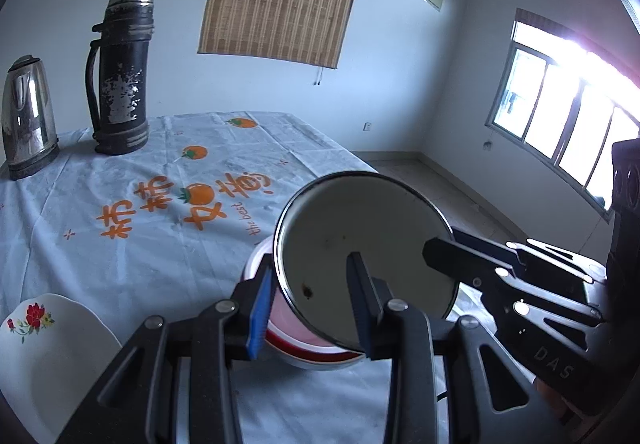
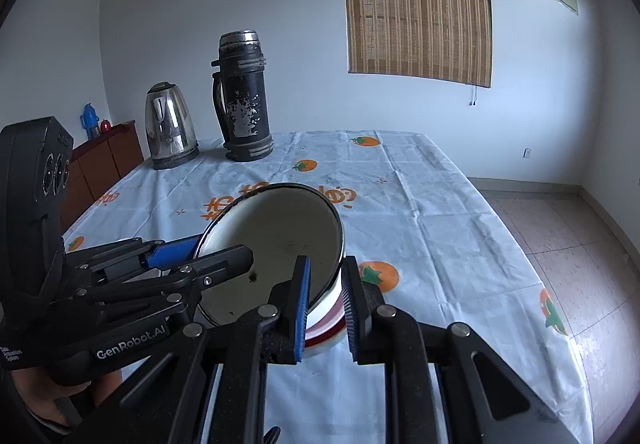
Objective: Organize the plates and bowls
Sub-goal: 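Lift the enamel bowl with both grippers and carry it over the pink-steel bowl stack, then lower the enamel bowl onto the pink-steel bowl stack with both grippers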
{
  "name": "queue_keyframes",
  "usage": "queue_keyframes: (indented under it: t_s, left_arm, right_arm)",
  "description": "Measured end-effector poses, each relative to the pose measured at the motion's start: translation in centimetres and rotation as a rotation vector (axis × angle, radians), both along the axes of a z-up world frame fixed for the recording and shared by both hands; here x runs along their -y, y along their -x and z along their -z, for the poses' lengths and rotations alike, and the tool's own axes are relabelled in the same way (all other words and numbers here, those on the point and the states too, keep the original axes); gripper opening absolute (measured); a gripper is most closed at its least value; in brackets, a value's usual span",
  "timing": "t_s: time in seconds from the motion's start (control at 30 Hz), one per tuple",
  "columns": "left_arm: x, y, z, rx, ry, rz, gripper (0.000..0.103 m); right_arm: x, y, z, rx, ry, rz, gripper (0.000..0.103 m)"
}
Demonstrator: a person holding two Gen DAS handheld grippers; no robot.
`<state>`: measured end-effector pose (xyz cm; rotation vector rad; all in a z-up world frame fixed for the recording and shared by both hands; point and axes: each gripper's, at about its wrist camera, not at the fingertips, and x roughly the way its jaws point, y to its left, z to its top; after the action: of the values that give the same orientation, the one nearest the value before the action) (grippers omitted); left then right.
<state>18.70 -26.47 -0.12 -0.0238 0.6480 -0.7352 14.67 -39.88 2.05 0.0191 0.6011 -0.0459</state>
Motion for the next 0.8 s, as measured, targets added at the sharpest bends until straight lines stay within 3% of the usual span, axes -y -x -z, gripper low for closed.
queue_keyframes:
  t_s: [0.8]
  left_arm:
    - [1.1, -1.2, 1.5, -0.028, -0.037, -0.013, 0.033]
  right_arm:
    - [0.7, -3.3, 2.4, -0.075, 0.01, 0.022, 0.017]
